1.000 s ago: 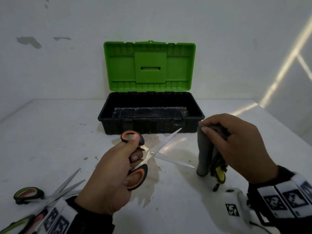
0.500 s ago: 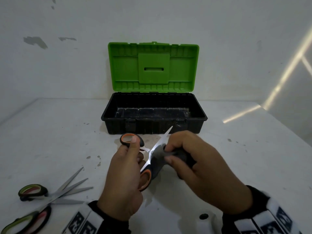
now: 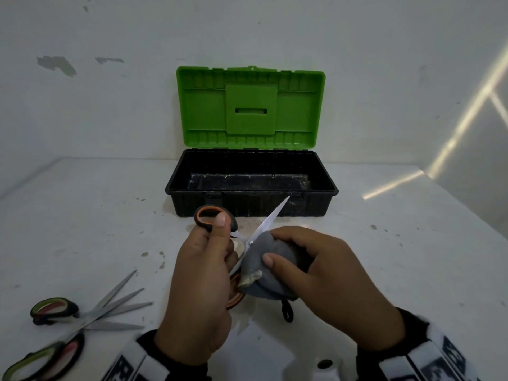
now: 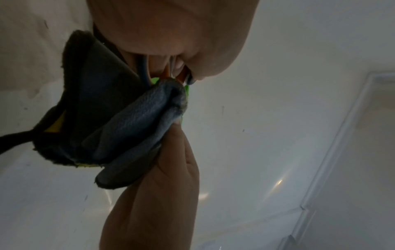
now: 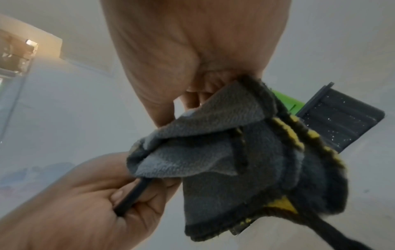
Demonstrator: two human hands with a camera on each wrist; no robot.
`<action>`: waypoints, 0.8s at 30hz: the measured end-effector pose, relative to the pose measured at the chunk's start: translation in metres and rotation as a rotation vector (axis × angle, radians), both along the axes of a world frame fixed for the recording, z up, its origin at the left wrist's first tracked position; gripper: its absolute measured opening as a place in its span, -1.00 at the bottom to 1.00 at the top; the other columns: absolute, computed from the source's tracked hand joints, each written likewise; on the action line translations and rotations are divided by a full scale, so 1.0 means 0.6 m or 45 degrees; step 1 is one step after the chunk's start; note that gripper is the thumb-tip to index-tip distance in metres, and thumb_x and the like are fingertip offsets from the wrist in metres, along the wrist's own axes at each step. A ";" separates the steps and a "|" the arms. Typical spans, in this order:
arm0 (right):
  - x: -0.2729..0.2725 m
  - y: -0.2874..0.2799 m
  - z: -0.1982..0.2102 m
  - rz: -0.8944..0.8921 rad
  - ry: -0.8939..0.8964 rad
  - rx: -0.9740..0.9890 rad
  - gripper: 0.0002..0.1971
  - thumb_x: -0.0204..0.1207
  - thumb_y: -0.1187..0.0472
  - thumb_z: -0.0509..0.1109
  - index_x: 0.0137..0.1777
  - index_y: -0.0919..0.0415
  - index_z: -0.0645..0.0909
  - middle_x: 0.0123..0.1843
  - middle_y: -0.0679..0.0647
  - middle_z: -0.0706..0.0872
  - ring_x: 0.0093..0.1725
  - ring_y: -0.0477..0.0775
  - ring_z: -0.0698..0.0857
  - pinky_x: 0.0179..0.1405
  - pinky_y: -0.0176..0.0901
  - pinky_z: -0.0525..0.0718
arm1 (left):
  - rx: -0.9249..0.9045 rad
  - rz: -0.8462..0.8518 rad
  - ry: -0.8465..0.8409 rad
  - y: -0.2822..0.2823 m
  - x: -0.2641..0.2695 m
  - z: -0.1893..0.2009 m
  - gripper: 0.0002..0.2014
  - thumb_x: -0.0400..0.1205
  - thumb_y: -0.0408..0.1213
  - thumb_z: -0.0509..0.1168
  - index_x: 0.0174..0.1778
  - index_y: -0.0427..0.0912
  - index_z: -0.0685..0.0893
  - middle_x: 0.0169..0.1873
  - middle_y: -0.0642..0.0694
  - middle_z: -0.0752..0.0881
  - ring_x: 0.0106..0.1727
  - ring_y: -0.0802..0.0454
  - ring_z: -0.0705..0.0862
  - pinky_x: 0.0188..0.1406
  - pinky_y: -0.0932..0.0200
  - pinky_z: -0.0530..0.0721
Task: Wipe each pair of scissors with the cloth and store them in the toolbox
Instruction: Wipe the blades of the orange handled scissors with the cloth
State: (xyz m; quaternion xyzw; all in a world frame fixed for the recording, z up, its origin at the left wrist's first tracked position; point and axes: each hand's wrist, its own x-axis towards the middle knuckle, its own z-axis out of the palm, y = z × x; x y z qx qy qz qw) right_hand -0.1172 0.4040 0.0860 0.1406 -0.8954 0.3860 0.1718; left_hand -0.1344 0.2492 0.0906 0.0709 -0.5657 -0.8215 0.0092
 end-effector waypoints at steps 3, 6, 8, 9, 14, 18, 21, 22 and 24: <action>-0.001 -0.001 0.003 0.041 -0.058 0.022 -0.85 0.55 -0.06 0.40 0.00 -0.09 0.75 -0.18 -0.27 0.76 -0.10 -0.24 0.71 -0.15 -0.48 0.58 | -0.007 -0.029 0.029 0.001 0.004 -0.002 -0.71 0.70 -0.02 0.21 -0.20 -0.15 0.57 -0.50 -0.01 0.26 -0.55 0.12 0.21 -0.74 0.31 0.26; -0.005 0.003 0.006 0.089 -0.135 0.019 -0.84 0.59 -0.03 0.37 -0.08 -0.04 0.74 -0.23 -0.17 0.75 -0.16 -0.15 0.70 -0.24 -0.43 0.56 | -0.030 -0.043 0.014 0.000 0.006 -0.001 -0.68 0.68 0.00 0.23 -0.33 -0.09 0.60 -0.48 -0.05 0.25 -0.49 0.04 0.24 -0.67 0.28 0.25; -0.005 0.011 0.011 0.134 -0.169 0.026 -0.83 0.62 0.00 0.36 -0.12 0.00 0.73 -0.25 -0.11 0.73 -0.19 -0.09 0.69 -0.26 -0.37 0.58 | -0.027 -0.051 -0.001 -0.002 0.007 0.000 -0.63 0.68 -0.01 0.23 -0.44 -0.03 0.62 -0.50 -0.04 0.26 -0.49 0.03 0.23 -0.68 0.27 0.22; -0.004 0.015 0.013 0.150 -0.173 0.037 -0.82 0.62 0.01 0.35 -0.13 0.01 0.72 -0.26 -0.09 0.73 -0.20 -0.07 0.69 -0.27 -0.34 0.58 | -0.018 -0.058 -0.005 -0.003 0.007 0.001 -0.62 0.68 -0.01 0.23 -0.47 0.01 0.64 -0.52 0.00 0.26 -0.52 0.08 0.22 -0.71 0.28 0.20; 0.006 0.046 0.018 0.158 -0.216 0.040 -0.79 0.63 0.05 0.34 -0.22 0.02 0.69 -0.34 -0.08 0.69 -0.32 -0.10 0.65 -0.35 -0.45 0.49 | 0.037 -0.038 -0.012 -0.018 -0.005 0.004 -0.64 0.69 0.00 0.23 -0.42 0.04 0.66 -0.49 0.02 0.27 -0.58 0.16 0.17 -0.74 0.33 0.14; 0.020 0.089 0.013 0.072 -0.301 0.061 -0.77 0.61 0.06 0.35 -0.23 0.11 0.70 -0.36 -0.02 0.69 -0.35 -0.09 0.65 -0.38 -0.44 0.48 | 0.111 0.005 0.051 -0.059 -0.034 0.017 -0.67 0.74 -0.01 0.18 -0.33 0.00 0.62 -0.47 0.02 0.23 -0.61 0.16 0.11 -0.67 0.33 0.02; 0.020 0.119 0.008 -0.045 -0.322 0.021 -0.77 0.61 0.08 0.36 -0.21 0.14 0.72 -0.37 -0.02 0.71 -0.38 -0.15 0.66 -0.40 -0.47 0.48 | 0.001 -0.111 0.042 -0.088 -0.048 0.025 -0.75 0.71 -0.02 0.21 -0.18 -0.09 0.57 -0.48 0.03 0.23 -0.61 0.16 0.10 -0.67 0.35 0.01; 0.017 0.127 0.009 -0.084 -0.313 -0.003 -0.77 0.61 0.09 0.36 -0.22 0.15 0.73 -0.38 -0.02 0.72 -0.41 -0.17 0.65 -0.41 -0.48 0.48 | -0.057 -0.172 0.019 -0.089 -0.048 0.024 -0.75 0.69 -0.02 0.23 -0.17 -0.10 0.58 -0.48 0.03 0.25 -0.61 0.16 0.11 -0.69 0.38 0.05; 0.007 0.138 0.015 -0.106 -0.317 -0.096 -0.74 0.64 0.11 0.33 -0.25 0.13 0.72 -0.40 0.00 0.72 -0.46 -0.22 0.61 -0.42 -0.47 0.47 | -0.179 -0.282 -0.042 -0.080 -0.041 0.021 -0.74 0.67 -0.02 0.26 -0.27 -0.06 0.61 -0.50 0.04 0.28 -0.62 0.16 0.17 -0.75 0.39 0.10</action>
